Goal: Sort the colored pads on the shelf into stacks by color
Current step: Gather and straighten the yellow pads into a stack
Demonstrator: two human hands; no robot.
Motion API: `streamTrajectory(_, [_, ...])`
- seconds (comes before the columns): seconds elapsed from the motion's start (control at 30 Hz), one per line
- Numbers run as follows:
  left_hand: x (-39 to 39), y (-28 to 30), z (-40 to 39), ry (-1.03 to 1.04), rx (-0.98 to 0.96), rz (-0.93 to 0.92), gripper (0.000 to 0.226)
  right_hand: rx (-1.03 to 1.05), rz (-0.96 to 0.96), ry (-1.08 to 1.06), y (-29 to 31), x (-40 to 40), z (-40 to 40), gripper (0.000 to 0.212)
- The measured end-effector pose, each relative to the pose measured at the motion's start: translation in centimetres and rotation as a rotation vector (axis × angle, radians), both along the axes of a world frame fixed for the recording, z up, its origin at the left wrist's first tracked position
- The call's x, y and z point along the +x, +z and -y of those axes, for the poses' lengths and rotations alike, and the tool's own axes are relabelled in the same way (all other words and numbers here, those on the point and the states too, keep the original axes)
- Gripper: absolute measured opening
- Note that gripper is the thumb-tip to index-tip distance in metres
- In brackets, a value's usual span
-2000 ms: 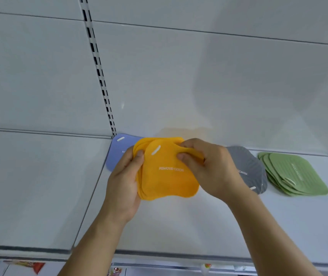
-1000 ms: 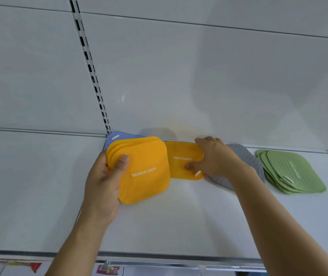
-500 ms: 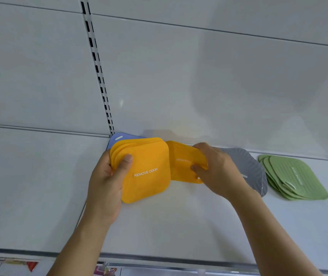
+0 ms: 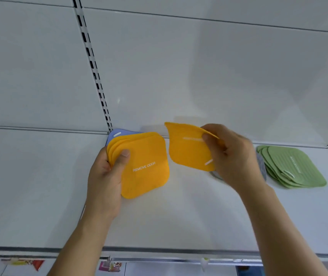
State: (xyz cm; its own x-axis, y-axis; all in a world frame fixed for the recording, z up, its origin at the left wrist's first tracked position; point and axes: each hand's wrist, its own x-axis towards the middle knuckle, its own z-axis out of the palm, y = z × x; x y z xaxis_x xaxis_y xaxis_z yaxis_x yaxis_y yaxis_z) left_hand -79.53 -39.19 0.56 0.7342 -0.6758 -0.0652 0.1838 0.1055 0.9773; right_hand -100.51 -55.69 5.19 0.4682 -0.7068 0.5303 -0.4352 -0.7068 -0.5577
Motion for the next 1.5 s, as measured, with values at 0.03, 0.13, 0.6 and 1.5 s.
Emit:
streamTrajectory(0.03, [0.0,0.1,0.1,0.002,-0.003,-0.008,0.037,-0.015,-0.008,0.005,1.2,-0.5,-0.1,0.018])
streamTrajectory(0.13, [0.0,0.6,0.6,-0.007,0.0,-0.033,0.043,0.141,-0.084,-0.03,5.2,-2.0,-0.4,0.023])
streamTrajectory(0.6, [-2.7,2.5,2.9,-0.315,0.017,0.0,0.041,0.112,-0.605,0.392,6.5,1.9,0.1,0.038])
streamTrajectory(1.5, [-1.4,-0.3,2.1,-0.315,-0.026,-0.175,0.044,0.559,0.451,0.32,-1.7,-1.0,-0.5,0.013])
